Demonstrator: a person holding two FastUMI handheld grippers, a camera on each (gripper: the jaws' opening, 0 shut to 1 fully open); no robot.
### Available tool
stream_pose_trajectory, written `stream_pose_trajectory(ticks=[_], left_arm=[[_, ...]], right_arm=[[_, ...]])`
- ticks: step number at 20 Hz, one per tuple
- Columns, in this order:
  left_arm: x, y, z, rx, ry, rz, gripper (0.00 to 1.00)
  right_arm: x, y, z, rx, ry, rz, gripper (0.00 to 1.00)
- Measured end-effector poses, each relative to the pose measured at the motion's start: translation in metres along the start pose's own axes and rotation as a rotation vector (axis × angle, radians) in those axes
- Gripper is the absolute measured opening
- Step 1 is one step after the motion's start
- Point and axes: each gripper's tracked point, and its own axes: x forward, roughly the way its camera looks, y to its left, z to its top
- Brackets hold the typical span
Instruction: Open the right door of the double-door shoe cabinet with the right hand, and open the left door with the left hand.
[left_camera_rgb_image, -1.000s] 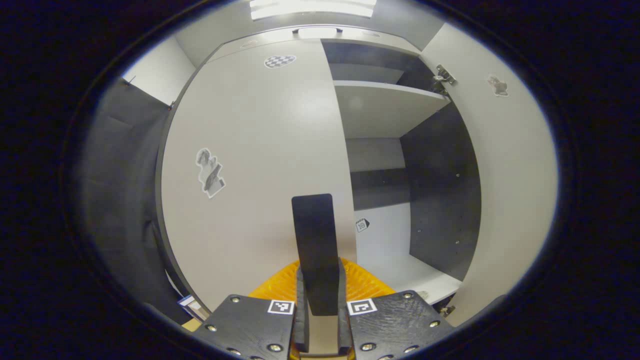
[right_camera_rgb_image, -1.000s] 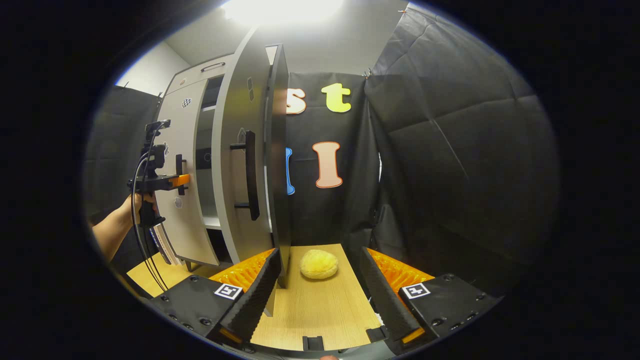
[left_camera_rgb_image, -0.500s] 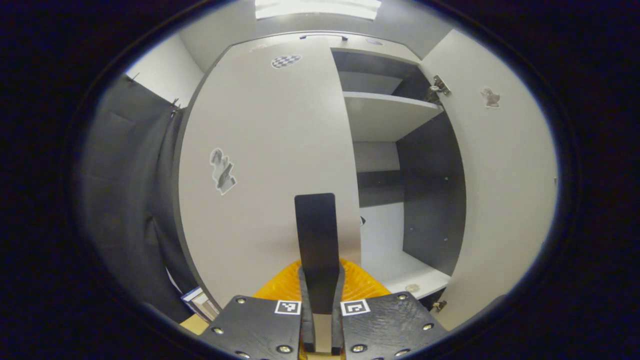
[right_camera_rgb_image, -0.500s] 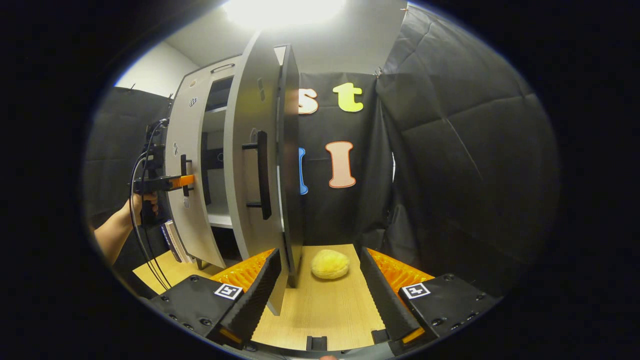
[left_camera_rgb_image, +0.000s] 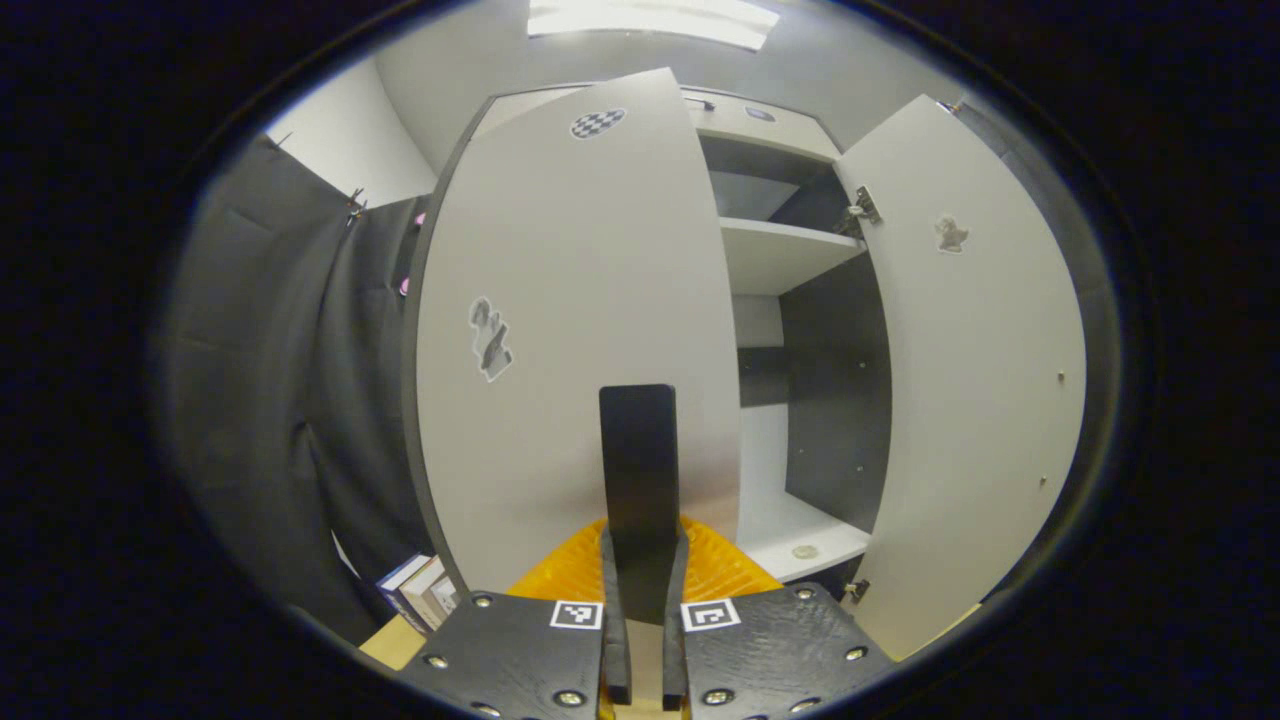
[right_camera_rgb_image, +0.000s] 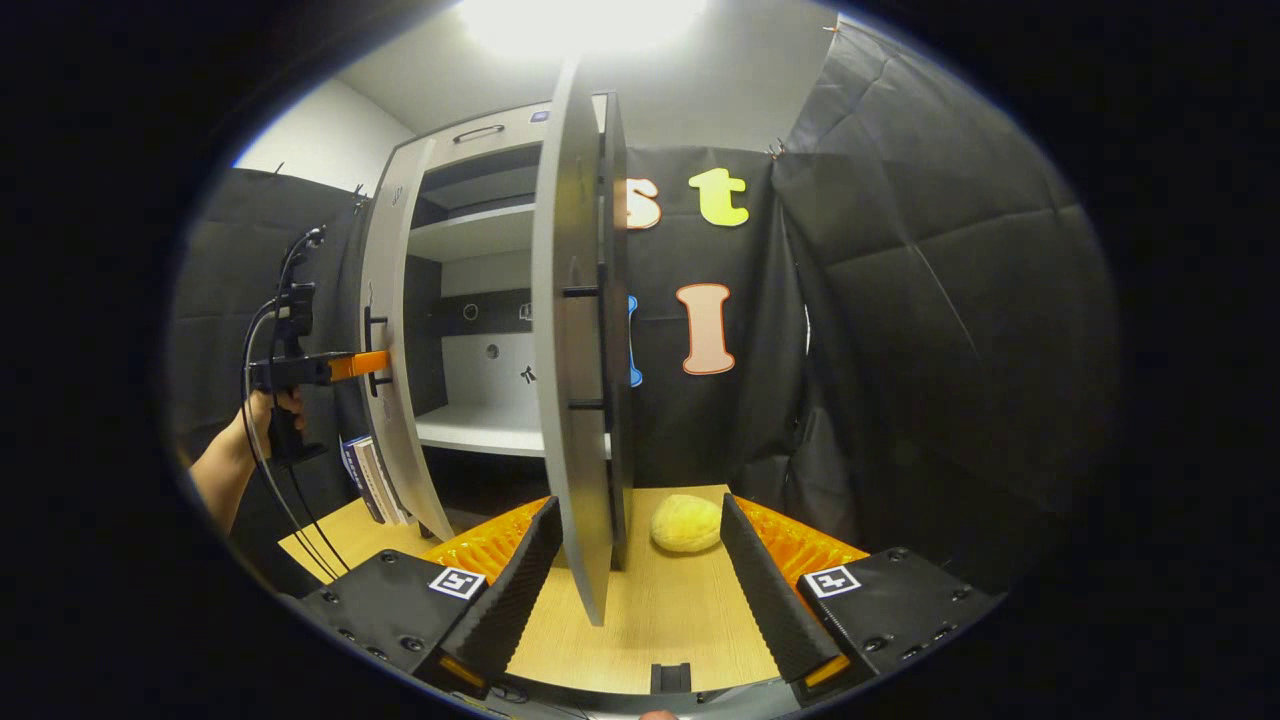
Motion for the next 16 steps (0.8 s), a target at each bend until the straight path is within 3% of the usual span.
stream_pose_trajectory(ticks=[12, 16], left_arm=[[-0.076, 0.068, -0.001, -0.031, 0.022, -0.016, 0.15], [-0.092, 0.093, -0.003, -0.030, 0.017, 0.006, 0.10]], right_arm=[[-0.007, 0.024, 0.002, -0.013, -0.006, 0.038, 0.96], [-0.011, 0.032, -0.001, -0.025, 0.007, 0.057, 0.96]])
